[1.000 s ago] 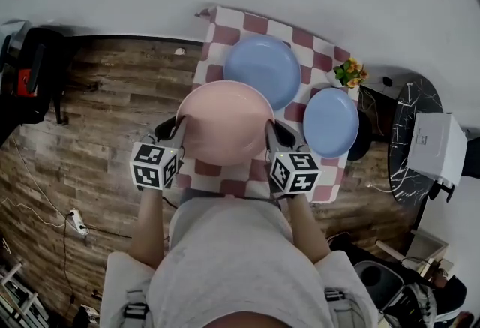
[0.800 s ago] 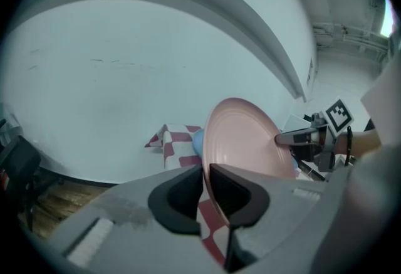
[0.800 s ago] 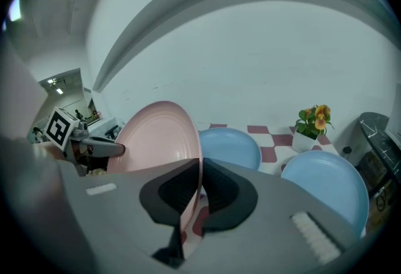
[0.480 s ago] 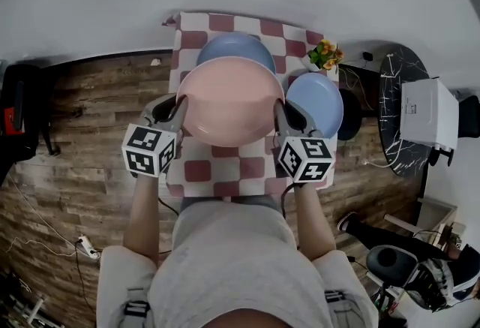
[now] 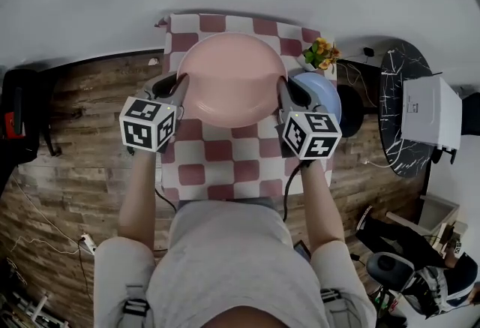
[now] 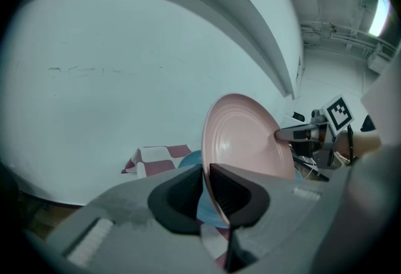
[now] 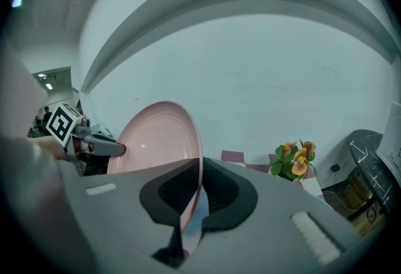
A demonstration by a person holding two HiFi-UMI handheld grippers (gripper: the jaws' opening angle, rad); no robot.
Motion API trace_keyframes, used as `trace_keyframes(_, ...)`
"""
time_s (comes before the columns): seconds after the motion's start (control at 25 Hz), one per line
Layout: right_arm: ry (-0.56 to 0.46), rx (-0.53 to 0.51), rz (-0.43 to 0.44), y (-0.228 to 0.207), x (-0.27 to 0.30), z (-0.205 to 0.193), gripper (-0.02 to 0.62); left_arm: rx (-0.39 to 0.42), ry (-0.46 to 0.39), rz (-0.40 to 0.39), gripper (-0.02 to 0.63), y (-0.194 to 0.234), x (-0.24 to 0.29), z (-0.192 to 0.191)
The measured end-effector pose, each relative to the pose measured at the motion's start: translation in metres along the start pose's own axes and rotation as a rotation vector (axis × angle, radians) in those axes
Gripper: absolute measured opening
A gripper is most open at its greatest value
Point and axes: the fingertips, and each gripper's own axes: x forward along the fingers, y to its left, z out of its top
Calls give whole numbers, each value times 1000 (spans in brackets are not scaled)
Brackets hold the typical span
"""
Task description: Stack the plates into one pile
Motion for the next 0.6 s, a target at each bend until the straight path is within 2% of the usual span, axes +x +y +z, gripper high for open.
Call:
trace_keyframes(0.16,45,9,8,-14,27,-2,18,-33,48,13,46,9,22,-7)
trace_keyframes(0.44,137,28,24,-25,60,-27,21,-90,135,36,48,22,46,-33)
trace_keyframes(0.6,171,34,24,-29,75,-39,23,-96,166,46,48,28,55,-40)
